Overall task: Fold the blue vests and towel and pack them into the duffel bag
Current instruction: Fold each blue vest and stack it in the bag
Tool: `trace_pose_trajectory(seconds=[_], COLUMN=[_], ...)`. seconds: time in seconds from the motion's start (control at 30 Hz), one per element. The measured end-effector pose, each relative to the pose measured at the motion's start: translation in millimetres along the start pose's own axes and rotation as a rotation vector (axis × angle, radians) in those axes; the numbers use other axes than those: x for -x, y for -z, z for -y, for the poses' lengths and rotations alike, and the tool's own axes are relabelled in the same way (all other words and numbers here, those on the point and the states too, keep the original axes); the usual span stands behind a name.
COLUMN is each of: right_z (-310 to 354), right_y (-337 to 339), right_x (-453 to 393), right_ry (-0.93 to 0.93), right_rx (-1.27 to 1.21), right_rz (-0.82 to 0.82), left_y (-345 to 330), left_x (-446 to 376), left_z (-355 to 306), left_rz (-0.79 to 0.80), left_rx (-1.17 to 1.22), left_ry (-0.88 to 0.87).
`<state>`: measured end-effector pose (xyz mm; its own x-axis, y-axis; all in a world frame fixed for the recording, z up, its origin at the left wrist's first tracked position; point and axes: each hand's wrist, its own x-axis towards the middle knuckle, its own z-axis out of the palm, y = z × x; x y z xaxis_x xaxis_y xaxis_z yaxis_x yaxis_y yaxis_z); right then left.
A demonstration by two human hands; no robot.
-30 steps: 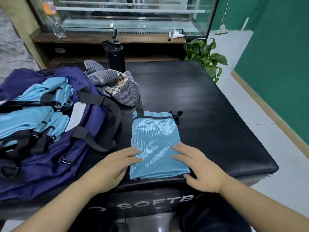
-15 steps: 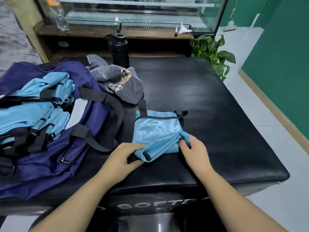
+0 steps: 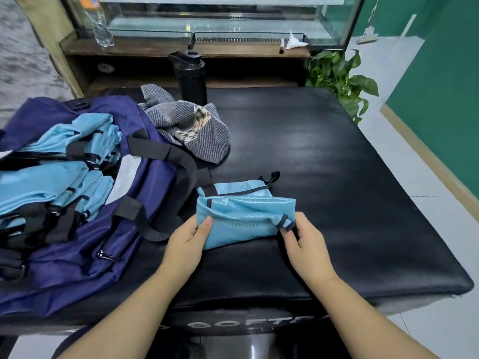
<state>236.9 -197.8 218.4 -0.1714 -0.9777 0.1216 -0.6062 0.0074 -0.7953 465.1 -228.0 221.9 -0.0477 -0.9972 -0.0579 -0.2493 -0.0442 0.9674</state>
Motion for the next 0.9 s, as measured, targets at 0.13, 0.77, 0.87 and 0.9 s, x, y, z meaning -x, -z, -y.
trace_pose_trajectory(seconds=[0.13, 0.77, 0.87, 0.9], right_z=[3, 38, 67, 80], right_y=[1, 1, 15, 19], right_x=[0, -12, -20, -21], right_ry=[-0.065, -0.347, -0.211, -0.106], right_rx=[0.052, 0.231, 0.514, 0.53], right_rz=[0.041, 0.056, 0.102, 0.116], left_y=[-2, -23, -21, -17], left_x=[5, -11, 8, 13], left_z=[-4, -40, -54, -62], left_rz=[-0.024, -0.021, -0.11, -0.14], left_rx=[-0.035, -0.638, -0.458, -0.404], left_ry=[0.05, 0.371, 0.262, 0.226])
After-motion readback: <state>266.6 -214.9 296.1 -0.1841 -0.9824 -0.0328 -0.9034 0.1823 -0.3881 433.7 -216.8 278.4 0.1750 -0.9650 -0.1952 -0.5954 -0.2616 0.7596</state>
